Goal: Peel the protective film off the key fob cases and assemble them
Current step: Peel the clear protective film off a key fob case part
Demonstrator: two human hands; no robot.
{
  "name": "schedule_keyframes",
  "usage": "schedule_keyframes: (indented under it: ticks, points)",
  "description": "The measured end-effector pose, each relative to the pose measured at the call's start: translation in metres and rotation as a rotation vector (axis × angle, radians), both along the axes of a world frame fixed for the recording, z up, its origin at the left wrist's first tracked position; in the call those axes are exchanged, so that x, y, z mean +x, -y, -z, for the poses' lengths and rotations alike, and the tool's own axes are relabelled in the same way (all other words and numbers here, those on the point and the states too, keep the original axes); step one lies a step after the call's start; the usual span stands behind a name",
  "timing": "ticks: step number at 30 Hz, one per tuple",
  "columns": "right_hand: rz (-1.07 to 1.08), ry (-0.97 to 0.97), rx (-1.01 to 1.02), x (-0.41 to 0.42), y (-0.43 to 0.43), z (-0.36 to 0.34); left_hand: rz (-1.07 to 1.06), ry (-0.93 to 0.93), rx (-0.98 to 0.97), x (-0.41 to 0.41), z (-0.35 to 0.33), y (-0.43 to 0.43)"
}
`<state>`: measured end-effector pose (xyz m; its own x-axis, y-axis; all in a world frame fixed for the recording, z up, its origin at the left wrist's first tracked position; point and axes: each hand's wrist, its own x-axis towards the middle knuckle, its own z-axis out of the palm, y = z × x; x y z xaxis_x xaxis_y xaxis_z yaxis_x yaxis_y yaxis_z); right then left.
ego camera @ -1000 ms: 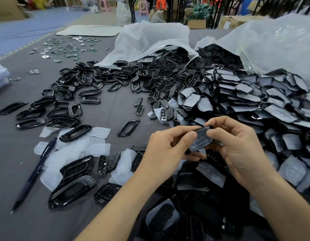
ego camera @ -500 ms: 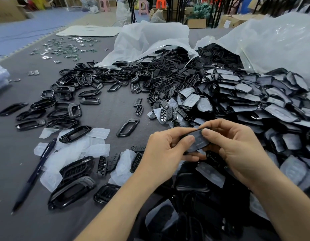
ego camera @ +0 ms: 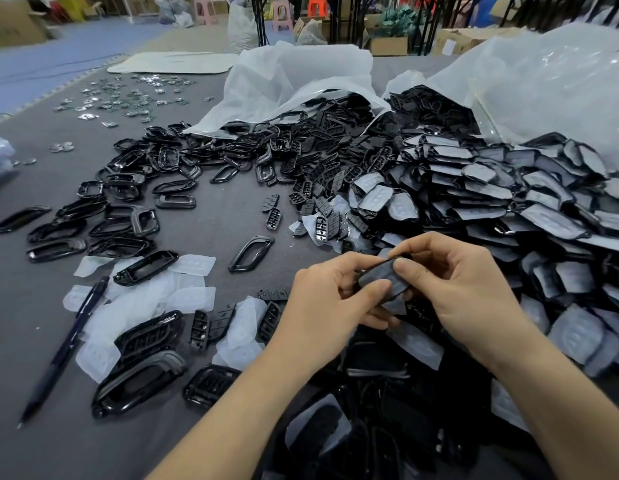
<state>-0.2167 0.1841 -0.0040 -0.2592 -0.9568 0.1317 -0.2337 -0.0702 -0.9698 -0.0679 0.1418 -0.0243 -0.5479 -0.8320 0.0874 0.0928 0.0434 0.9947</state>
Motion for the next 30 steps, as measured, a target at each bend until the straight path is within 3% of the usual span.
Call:
schedule_keyframes:
  ticks: [2, 5, 8, 12, 15, 18, 21, 24, 30]
  points:
    - [0.026, -0.048, -0.009, 0.0, 0.0, 0.0, -0.013, 0.025, -0.018, 0.0, 0.0, 0.0]
    - [0.088, -0.037, -0.001, -0.002, 0.0, 0.0, -0.062, 0.158, -0.314, 0.002, -0.002, 0.001]
    - [0.127, 0.192, 0.061, -0.008, 0.0, -0.003, -0.031, 0.243, -0.634, 0.003, -0.004, 0.002]
    - [0.091, 0.425, 0.169, -0.011, -0.001, -0.009, -0.079, 0.245, -0.777, 0.002, -0.003, 0.003]
    - [0.059, 0.528, 0.22, -0.011, -0.001, -0.013, -0.068, 0.199, -0.591, 0.003, -0.004, 0.004]
    - [0.004, 0.626, 0.159, -0.009, -0.003, -0.019, -0.077, -0.015, -0.156, 0.001, -0.006, 0.006]
    - [-0.018, 0.536, 0.053, 0.0, -0.005, -0.022, -0.056, -0.265, 0.197, 0.0, -0.006, 0.008]
    - [-0.031, 0.508, 0.083, 0.007, 0.003, -0.023, -0.013, -0.411, 0.434, 0.004, -0.008, 0.014]
    - [-0.167, 0.3, 0.177, 0.016, 0.048, -0.047, -0.165, -0.63, 0.597, 0.014, -0.009, 0.036]
